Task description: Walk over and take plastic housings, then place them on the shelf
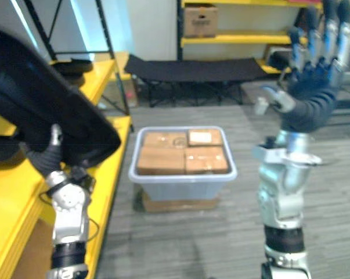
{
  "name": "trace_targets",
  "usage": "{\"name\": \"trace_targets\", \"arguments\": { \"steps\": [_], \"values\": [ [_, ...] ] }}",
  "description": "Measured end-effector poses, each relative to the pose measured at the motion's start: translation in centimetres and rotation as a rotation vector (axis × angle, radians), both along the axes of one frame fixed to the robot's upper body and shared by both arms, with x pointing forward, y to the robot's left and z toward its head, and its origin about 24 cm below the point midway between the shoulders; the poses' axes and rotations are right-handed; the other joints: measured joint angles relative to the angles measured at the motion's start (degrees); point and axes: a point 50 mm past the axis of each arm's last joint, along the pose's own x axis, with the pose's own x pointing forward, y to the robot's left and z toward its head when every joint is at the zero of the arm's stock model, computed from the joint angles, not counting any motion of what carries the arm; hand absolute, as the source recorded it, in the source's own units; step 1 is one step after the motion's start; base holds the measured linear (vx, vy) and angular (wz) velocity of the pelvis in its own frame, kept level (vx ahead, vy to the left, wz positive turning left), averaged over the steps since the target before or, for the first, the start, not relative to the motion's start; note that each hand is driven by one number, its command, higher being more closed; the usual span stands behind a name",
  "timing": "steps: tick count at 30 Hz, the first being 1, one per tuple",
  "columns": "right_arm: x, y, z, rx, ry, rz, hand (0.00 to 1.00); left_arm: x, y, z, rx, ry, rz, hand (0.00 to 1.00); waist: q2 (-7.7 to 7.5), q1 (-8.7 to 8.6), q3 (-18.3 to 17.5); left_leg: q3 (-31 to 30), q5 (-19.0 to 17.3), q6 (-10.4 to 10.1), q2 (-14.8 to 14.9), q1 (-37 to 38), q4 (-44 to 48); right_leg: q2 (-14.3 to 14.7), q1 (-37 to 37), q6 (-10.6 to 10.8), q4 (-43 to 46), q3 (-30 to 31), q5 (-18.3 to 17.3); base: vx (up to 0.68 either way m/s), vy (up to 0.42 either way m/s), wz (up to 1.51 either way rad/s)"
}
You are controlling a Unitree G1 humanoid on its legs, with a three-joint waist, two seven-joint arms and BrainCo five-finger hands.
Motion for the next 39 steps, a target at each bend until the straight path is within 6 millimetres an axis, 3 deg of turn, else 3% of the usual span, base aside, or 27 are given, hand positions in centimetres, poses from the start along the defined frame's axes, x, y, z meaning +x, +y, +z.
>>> {"name": "trace_targets", "arguments": {
  "steps": [2,3,9,12,14,18,25,28,34,37,39],
  "values": [
    [-0.8,-2.0,-3.9,0.104,0.166,-0.055,0.00,-0.9,0.9,-0.3,0.012,-0.005,0.036,1.00,0.06,-1.09,-0.03,0.22,0.00,-0.01,0.09,0.10,-0.20,0.15,-0.10,0.00,-0.05,0.19,-0.01,0.02,0.000,-0.04],
    [-1.1,-2.3,-5.0,0.132,0.210,-0.061,0.00,-1.1,1.0,-0.4,0.013,-0.004,0.040,1.00,0.07,-1.28,-0.03,0.32,0.00,-0.01,0.08,0.07,-0.27,0.15,-0.22,0.00,-0.05,0.28,-0.01,0.01,0.003,-0.10],
    [-4.2,-3.2,-17.6,0.417,0.690,-0.180,0.00,-3.5,1.5,-0.9,-0.006,-0.056,0.044,1.00,0.41,-2.71,0.19,1.49,-0.04,0.00,-0.16,-0.15,-0.80,0.09,-1.09,0.29,-0.10,1.73,-0.04,0.00,0.003,-0.09],
    [-6.0,-3.2,-21.9,0.630,0.775,-0.216,0.00,-4.8,0.6,-1.0,-0.060,-0.113,-0.001,1.00,1.07,-2.53,0.61,1.41,-0.17,0.09,-0.24,-0.21,-0.87,0.00,-1.07,0.50,-0.11,1.74,-0.27,0.00,0.000,0.00],
    [-7.1,-3.5,-23.5,0.725,0.784,-0.252,0.00,-5.5,-0.2,-1.6,-0.085,-0.101,-0.039,1.00,1.85,-1.82,1.33,1.29,-0.22,0.07,-0.28,-0.24,-0.87,-0.09,-0.99,0.76,-0.10,1.64,-0.74,-0.01,0.001,0.03],
    [-6.9,-3.3,-23.3,0.689,0.757,-0.256,0.00,-6.1,-1.4,-2.4,-0.083,-0.052,-0.122,1.00,2.47,-0.92,2.50,0.83,-0.23,0.06,-0.21,-0.63,-0.74,-0.08,-0.98,0.87,-0.08,1.18,-0.89,0.00,-0.004,0.08],
    [-5.1,-2.9,-21.9,0.625,0.700,-0.234,0.00,-6.2,-2.0,-1.2,-0.093,-0.117,-0.151,1.00,0.24,0.44,4.49,-1.42,-1.70,0.21,0.02,-3.32,2.62,-0.60,-1.12,1.00,0.63,-0.38,-1.00,0.01,0.008,0.13],
    [-3.9,-2.5,-20.7,0.594,0.657,-0.181,0.00,-6.4,-1.8,-1.1,-0.106,-0.131,-0.118,1.00,0.26,0.58,5.81,-2.26,-3.32,0.58,-0.24,-4.52,5.45,-1.40,-1.10,1.37,1.31,-1.15,-1.39,0.00,0.033,0.13],
    [-1.1,0.9,-18.5,0.369,0.648,0.017,0.00,-7.7,-0.9,-0.4,-0.016,-0.115,0.027,1.00,0.69,2.68,6.21,-7.85,-3.91,0.81,-1.11,-6.42,6.90,-2.48,1.69,2.00,1.37,-7.03,-2.29,0.03,0.023,0.46],
    [1.4,4.3,-16.6,0.251,0.608,0.181,0.00,-10.2,1.1,0.7,0.095,-0.101,0.173,1.00,1.11,6.42,6.53,-12.19,-4.01,0.97,-1.64,-7.18,7.57,-2.79,4.36,2.26,1.45,-11.81,-2.71,0.03,0.029,0.76],
    [3.0,7.3,-15.2,0.173,0.572,0.300,0.00,-12.7,3.1,1.1,0.164,-0.065,0.323,1.00,1.19,10.16,6.64,-16.07,-4.05,1.12,-2.71,-8.22,8.14,-3.52,5.94,2.51,2.35,-15.82,-3.86,0.03,0.044,0.88]
  ]
}}
